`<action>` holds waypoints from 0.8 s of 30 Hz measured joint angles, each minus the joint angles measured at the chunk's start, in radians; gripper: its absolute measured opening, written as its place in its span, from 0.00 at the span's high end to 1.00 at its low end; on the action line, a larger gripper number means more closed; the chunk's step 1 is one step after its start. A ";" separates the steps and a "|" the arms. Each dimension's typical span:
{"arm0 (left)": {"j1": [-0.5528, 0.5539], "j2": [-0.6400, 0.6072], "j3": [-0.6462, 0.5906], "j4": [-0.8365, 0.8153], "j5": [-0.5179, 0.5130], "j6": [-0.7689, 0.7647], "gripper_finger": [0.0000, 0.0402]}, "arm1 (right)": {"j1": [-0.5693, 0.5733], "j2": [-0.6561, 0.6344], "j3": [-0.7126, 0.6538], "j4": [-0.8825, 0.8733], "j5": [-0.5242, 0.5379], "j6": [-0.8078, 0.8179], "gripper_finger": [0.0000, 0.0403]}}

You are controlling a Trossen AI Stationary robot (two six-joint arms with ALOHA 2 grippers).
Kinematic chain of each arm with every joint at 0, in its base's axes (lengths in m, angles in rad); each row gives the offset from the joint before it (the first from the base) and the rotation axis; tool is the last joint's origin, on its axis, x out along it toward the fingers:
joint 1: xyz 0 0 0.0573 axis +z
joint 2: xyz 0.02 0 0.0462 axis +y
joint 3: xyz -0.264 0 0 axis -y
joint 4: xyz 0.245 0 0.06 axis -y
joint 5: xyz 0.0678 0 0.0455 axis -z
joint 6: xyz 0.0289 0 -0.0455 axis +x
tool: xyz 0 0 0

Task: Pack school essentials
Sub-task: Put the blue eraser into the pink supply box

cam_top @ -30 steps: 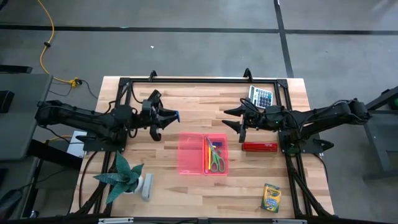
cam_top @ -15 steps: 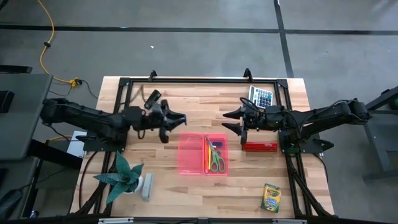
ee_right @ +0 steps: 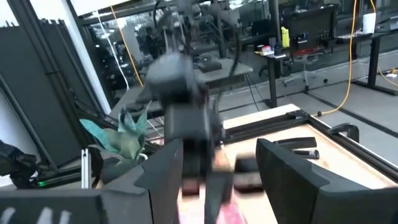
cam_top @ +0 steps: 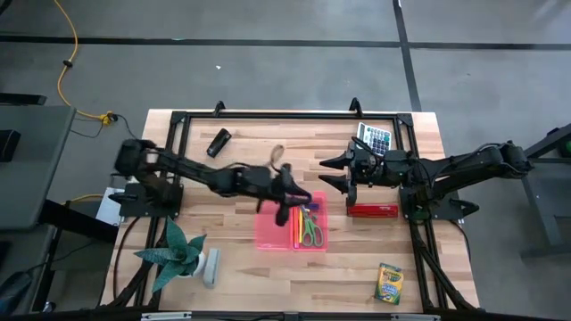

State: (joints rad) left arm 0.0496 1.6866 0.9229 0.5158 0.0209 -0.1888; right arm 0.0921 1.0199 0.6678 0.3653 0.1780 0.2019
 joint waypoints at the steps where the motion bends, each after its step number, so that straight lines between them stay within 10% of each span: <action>1: -0.005 0.036 0.024 -0.017 0.002 0.008 0.79 | 0.000 0.000 0.000 0.003 0.000 0.000 0.51; 24: -0.010 0.365 0.135 -0.048 -0.004 0.061 0.75 | 0.000 0.000 0.000 0.006 0.023 0.025 0.51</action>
State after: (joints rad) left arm 0.0399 2.0514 1.0576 0.4673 0.0172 -0.1275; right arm 0.0925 1.0199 0.6678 0.3710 0.2012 0.2270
